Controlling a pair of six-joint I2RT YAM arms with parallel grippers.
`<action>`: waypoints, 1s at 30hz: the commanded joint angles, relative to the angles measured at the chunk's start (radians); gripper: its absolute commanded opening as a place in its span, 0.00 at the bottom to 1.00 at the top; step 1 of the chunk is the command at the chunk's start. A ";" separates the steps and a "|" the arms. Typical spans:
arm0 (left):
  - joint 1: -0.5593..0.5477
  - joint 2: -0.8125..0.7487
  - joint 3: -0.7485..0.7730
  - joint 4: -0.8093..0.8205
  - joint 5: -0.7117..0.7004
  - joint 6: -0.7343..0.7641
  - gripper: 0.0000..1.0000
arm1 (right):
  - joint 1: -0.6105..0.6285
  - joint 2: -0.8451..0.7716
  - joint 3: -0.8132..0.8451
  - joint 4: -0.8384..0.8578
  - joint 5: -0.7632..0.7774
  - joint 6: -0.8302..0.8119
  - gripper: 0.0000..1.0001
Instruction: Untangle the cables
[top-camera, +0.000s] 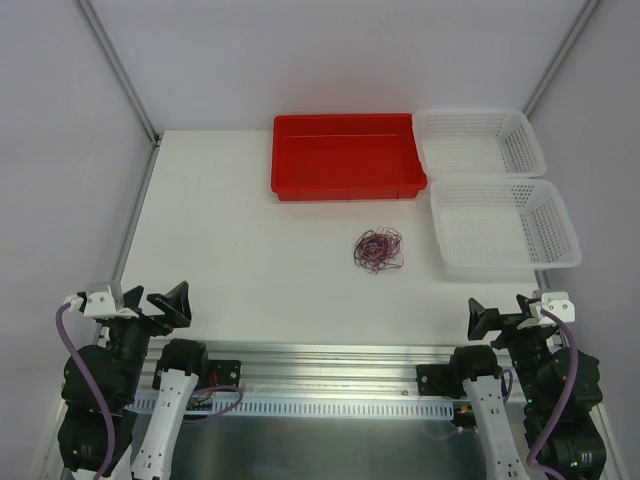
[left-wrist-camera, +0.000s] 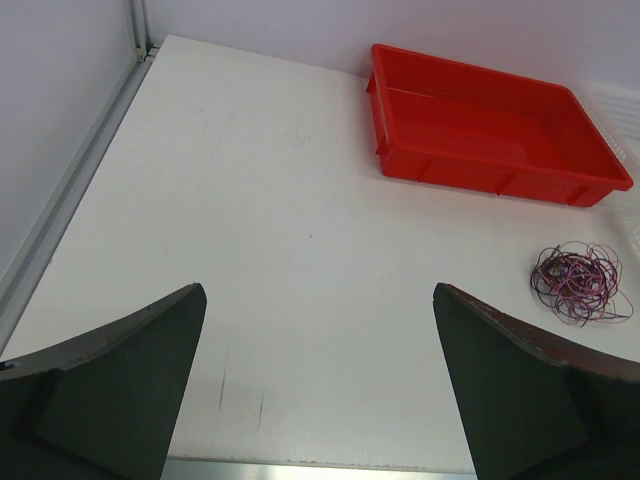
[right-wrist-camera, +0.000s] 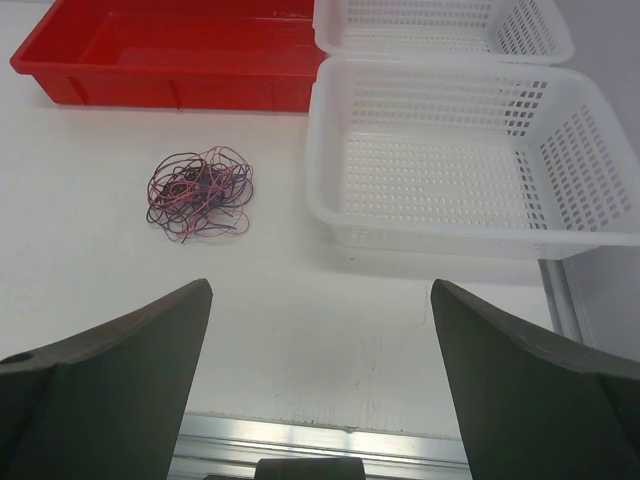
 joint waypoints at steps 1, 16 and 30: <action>-0.002 -0.165 0.021 0.022 -0.022 -0.012 0.99 | -0.002 -0.191 -0.003 0.050 -0.024 -0.004 0.97; -0.002 0.113 -0.032 0.025 0.028 -0.262 0.99 | -0.002 0.130 0.112 -0.016 -0.024 0.030 0.97; -0.002 0.586 -0.042 0.064 0.268 -0.167 0.99 | 0.001 0.674 0.166 0.079 -0.456 0.195 0.97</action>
